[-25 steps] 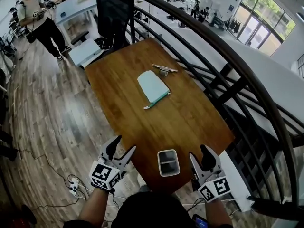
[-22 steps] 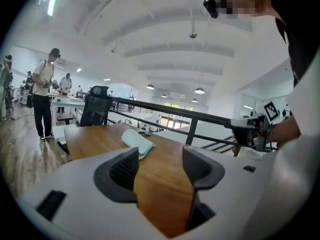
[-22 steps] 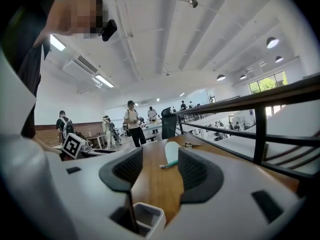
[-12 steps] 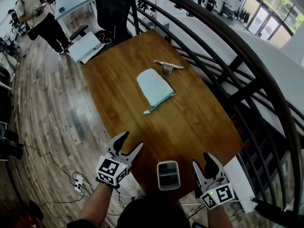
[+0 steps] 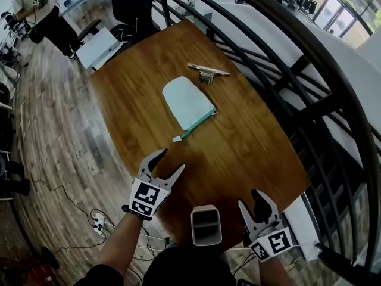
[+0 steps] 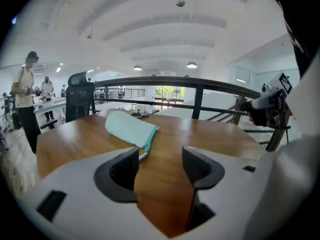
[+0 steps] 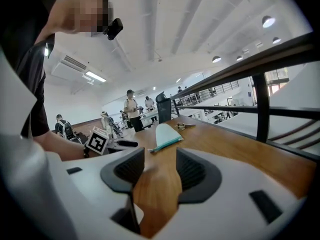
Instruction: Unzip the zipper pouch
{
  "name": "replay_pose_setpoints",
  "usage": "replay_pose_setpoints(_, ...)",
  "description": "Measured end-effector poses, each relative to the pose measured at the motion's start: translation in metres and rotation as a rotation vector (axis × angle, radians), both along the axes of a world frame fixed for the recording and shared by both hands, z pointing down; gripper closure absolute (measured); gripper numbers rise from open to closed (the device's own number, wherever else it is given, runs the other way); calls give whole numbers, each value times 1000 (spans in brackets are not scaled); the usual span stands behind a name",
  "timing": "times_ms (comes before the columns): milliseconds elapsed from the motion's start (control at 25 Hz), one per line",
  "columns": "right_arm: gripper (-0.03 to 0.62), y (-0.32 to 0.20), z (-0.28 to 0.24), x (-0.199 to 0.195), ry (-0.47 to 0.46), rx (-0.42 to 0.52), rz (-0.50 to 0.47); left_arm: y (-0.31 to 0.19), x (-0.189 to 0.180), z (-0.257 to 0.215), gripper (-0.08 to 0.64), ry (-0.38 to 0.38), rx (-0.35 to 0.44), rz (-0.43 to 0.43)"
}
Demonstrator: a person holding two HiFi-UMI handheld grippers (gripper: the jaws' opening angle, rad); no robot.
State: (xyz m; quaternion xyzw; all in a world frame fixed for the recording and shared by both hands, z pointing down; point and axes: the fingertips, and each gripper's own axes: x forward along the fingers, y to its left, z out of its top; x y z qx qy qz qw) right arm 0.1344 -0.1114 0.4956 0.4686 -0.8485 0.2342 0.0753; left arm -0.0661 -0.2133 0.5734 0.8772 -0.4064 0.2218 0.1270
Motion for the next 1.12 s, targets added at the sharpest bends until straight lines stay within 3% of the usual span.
replay_pose_setpoints(280, 404, 0, 15, 1, 0, -46, -23, -32, 12, 23, 281, -83, -8, 27)
replay_pose_setpoints(520, 412, -7, 23, 7, -18, -69, -1, -54, 21, 55, 281, -211, -39, 100)
replay_pose_setpoints(640, 419, -10, 22, 4, -21, -78, 6, -61, 23, 59, 281, -213, -68, 119)
replay_pose_setpoints(800, 422, -11, 23, 6, -24, -81, 14, -66, 21, 61, 289, -177, -113, 79)
replay_pose_setpoints(960, 426, -14, 31, 13, -29, -88, 14, -69, 20, 70, 472, -255, -111, 77)
replay_pose_setpoints(1120, 430, -14, 30, 6, -22, -91, 4, -62, 21, 71, 526, -236, -169, 87)
